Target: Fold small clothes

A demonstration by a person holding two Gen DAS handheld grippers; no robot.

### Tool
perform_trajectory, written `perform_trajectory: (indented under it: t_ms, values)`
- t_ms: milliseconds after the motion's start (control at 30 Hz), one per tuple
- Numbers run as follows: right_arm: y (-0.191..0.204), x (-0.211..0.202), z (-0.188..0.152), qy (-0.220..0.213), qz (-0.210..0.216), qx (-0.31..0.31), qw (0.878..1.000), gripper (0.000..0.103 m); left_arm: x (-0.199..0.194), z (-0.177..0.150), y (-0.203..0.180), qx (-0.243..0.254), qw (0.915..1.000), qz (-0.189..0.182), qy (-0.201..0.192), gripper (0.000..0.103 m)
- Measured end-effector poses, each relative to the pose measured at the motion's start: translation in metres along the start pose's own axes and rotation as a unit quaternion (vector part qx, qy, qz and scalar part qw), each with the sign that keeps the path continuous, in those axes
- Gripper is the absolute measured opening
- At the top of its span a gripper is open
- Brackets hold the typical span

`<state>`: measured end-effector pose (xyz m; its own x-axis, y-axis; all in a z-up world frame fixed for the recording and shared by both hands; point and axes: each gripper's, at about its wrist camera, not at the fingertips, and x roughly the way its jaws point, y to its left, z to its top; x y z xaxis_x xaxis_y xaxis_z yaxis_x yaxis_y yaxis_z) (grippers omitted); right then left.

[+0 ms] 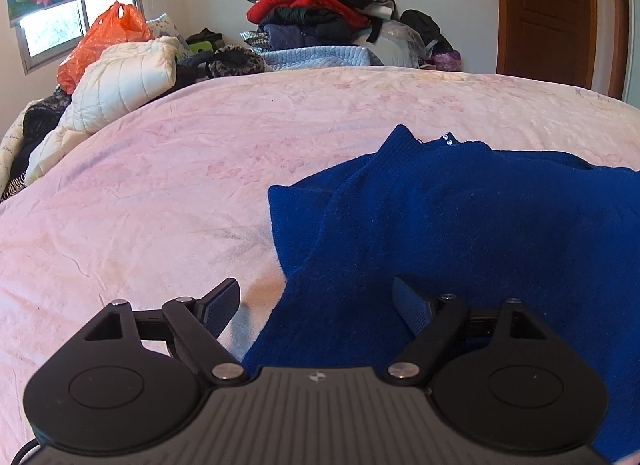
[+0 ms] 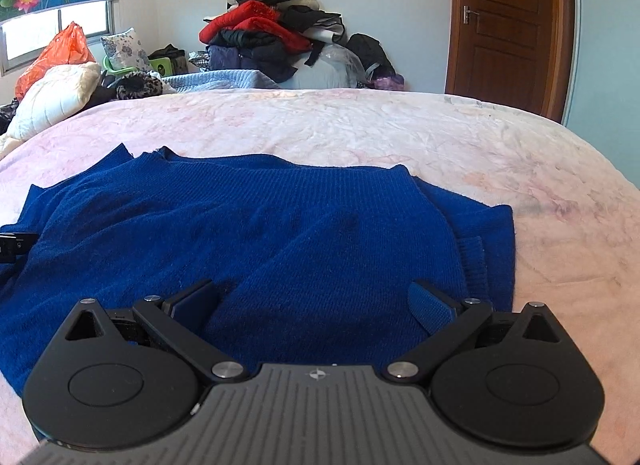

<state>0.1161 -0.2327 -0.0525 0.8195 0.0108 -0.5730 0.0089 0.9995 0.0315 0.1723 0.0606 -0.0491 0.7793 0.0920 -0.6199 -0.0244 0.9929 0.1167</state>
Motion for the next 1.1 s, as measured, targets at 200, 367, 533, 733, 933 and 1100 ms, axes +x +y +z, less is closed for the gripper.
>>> perform_trajectory:
  t_ms: [200, 367, 533, 733, 933, 1100]
  values:
    - [0.002, 0.000, 0.000, 0.001, -0.001, -0.003, 1.000, 0.103, 0.001, -0.004, 0.008, -0.003, 0.9999, -0.012, -0.008, 0.088]
    - [0.006, -0.001, 0.000, 0.005, -0.007, -0.010, 1.000, 0.103, 0.000, -0.004, 0.024, -0.017, 0.9993, -0.033, 0.003, 0.088]
    - [0.012, -0.009, -0.002, 0.007, -0.023, 0.004, 1.000, 0.103, -0.001, -0.006, 0.040, -0.039, 0.9981, -0.047, 0.005, 0.089]
    - [0.011, -0.007, -0.005, 0.011, -0.014, 0.005, 1.000, 0.103, -0.002, -0.015, 0.039, -0.037, 0.9983, -0.042, -0.015, 0.091]
    - [0.006, -0.007, -0.006, 0.006, -0.003, 0.015, 1.000, 0.103, -0.003, -0.018, 0.036, -0.035, 0.9985, -0.035, -0.022, 0.095]
    - [0.006, -0.007, -0.006, 0.006, -0.006, 0.014, 1.000, 0.103, 0.001, -0.018, 0.043, -0.062, 0.9969, -0.046, -0.012, 0.100]
